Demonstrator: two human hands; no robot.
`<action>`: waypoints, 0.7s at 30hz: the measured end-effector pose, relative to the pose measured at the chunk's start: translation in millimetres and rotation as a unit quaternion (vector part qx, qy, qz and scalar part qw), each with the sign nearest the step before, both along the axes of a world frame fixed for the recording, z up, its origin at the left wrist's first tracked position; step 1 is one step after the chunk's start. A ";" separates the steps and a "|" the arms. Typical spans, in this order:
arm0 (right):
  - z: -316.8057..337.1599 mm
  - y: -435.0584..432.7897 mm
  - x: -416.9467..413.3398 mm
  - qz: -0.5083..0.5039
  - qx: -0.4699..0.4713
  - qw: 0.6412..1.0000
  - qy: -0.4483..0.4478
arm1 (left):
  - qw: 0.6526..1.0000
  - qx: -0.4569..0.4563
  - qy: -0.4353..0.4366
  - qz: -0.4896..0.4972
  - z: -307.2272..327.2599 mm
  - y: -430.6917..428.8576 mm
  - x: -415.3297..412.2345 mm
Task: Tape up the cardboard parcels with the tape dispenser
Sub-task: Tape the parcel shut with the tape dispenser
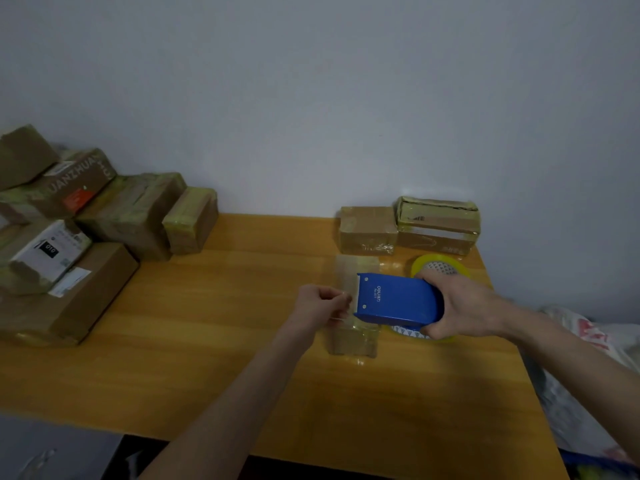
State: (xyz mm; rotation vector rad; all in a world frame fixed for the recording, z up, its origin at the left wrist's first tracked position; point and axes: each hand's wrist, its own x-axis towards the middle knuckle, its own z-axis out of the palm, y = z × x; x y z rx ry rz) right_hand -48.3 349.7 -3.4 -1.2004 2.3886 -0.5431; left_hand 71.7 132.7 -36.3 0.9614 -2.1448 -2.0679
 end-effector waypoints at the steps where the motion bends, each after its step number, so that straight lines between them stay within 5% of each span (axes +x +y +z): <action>1: 1.6 -0.2 0.0 0.007 -0.005 1.000 -0.006 | 1.000 0.001 -0.001 -0.002 1.0 -3.5 0.4; 8: 6.4 3.0 1.1 0.024 -0.024 0.998 -0.048 | 1.000 0.012 -0.016 0.009 1.1 -22.7 13.5; 21: -19.6 42.9 -15.9 -0.032 0.090 0.994 -0.058 | 0.997 -0.019 -0.062 0.042 -23.4 -34.6 26.2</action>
